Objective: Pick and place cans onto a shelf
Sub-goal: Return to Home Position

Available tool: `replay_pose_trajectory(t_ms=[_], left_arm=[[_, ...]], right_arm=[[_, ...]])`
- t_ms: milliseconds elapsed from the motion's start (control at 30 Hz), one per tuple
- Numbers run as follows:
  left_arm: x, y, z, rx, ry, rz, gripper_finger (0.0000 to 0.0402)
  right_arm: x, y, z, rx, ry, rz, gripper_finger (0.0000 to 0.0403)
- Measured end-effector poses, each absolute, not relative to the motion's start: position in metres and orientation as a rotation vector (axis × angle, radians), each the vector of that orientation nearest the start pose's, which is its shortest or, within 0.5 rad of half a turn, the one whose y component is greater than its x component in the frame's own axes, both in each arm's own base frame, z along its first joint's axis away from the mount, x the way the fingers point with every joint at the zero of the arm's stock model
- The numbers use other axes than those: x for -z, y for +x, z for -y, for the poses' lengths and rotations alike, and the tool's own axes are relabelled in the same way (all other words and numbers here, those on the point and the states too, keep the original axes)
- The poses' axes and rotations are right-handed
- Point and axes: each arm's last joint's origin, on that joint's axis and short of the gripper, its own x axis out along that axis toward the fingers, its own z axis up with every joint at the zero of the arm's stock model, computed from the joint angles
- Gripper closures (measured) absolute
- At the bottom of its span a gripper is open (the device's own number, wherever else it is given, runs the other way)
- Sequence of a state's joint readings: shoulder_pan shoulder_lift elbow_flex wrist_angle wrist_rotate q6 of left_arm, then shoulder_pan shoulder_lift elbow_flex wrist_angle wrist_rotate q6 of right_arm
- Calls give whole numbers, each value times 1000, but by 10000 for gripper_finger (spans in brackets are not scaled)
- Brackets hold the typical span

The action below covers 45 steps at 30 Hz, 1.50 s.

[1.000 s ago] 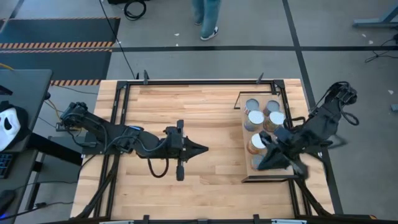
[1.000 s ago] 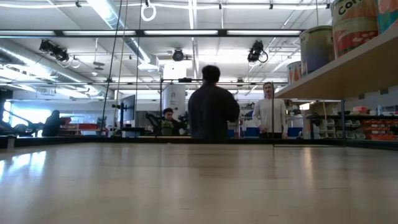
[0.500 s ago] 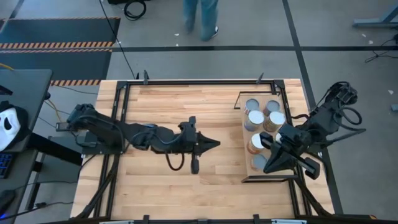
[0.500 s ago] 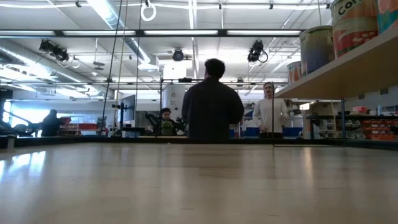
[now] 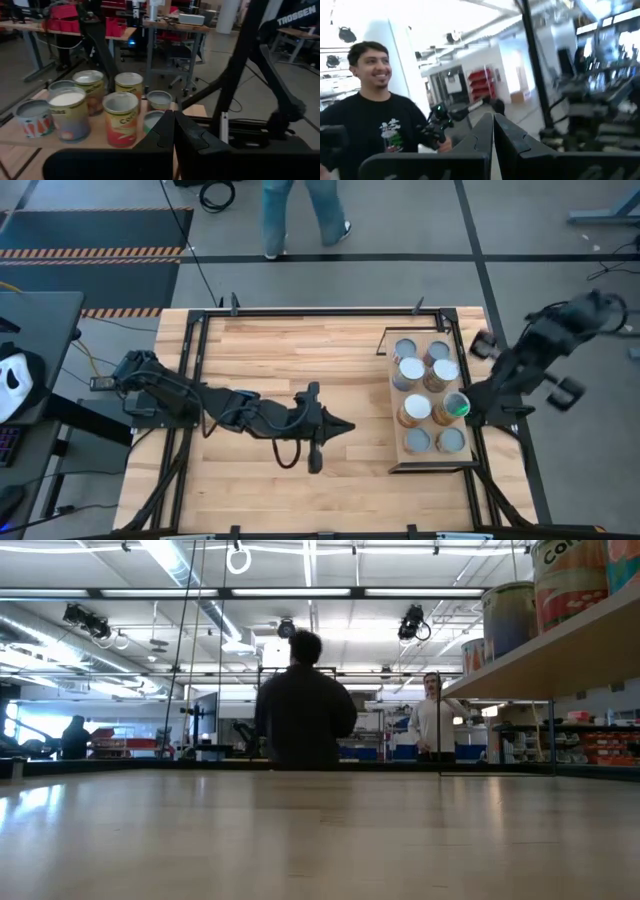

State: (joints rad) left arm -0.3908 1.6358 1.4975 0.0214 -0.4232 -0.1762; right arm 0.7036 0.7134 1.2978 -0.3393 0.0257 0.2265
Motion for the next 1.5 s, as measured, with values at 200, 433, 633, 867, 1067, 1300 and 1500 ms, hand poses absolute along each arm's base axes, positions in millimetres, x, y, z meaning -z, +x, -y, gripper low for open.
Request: replay_pose_trajectory(t_ms=[200,433,633,867,1067,1300,1500], left_arm=[[-376,362,119,-94,-154,-157,393],[-382,358,83,-204,-173,-197,393],[-386,349,45,-312,-182,-254,393],[-392,328,20,-298,-154,-282,393],[-354,271,1,-206,-290,-105,393],[-330,181,-2,-115,-359,57,393],[-300,131,-3,-151,-352,103,393]], right_arm=[[-471,18,-14,-691,262,301,381],[-439,-10,9,-695,287,384,381],[-410,-24,20,-729,342,469,381],[-381,-29,23,-797,399,599,381],[-370,-15,9,-845,478,599,381],[-345,-1,-10,-1086,506,722,381],[-320,8,-19,-1178,619,820,381]])
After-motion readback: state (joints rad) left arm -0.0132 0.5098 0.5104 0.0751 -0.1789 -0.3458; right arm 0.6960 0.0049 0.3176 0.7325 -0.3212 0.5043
